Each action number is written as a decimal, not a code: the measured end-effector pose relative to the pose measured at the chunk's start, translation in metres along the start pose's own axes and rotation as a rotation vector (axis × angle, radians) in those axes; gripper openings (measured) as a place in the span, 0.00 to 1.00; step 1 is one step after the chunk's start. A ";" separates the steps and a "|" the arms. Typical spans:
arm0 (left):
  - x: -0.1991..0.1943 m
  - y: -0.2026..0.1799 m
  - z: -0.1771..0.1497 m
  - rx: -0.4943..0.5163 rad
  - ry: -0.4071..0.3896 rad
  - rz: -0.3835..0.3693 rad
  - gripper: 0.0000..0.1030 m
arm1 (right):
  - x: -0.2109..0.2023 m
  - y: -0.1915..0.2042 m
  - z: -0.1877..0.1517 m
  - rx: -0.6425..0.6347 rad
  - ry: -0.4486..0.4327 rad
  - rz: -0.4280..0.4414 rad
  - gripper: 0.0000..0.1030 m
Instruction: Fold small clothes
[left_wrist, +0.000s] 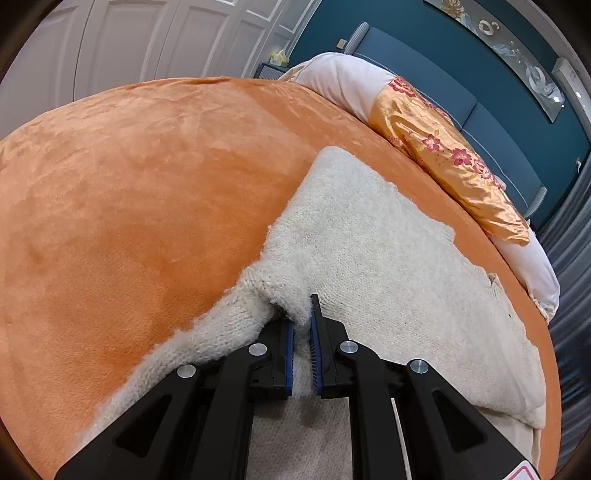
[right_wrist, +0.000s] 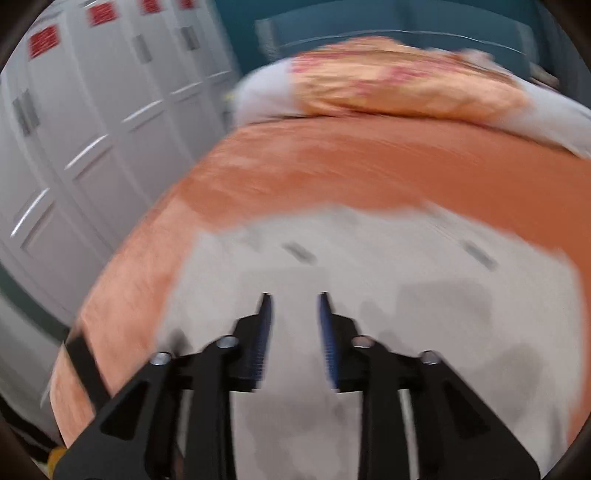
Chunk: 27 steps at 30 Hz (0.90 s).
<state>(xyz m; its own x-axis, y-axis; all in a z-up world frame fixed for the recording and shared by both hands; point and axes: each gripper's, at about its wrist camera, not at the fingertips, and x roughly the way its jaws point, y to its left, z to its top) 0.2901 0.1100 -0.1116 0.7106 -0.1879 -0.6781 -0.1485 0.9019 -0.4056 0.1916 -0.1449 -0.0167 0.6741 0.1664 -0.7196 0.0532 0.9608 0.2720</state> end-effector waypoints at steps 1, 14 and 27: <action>-0.001 0.000 0.002 -0.004 0.012 0.000 0.11 | -0.017 -0.016 -0.017 0.030 0.016 -0.032 0.32; -0.166 0.071 -0.048 -0.041 0.283 -0.035 0.60 | -0.183 -0.131 -0.235 0.452 0.201 -0.141 0.54; -0.190 0.080 -0.100 -0.092 0.402 -0.064 0.58 | -0.154 -0.107 -0.238 0.581 0.169 0.039 0.49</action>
<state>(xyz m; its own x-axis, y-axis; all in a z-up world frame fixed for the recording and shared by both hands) 0.0750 0.1788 -0.0765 0.3978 -0.3959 -0.8276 -0.1864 0.8484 -0.4955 -0.0930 -0.2206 -0.0870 0.5597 0.2778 -0.7807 0.4567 0.6827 0.5704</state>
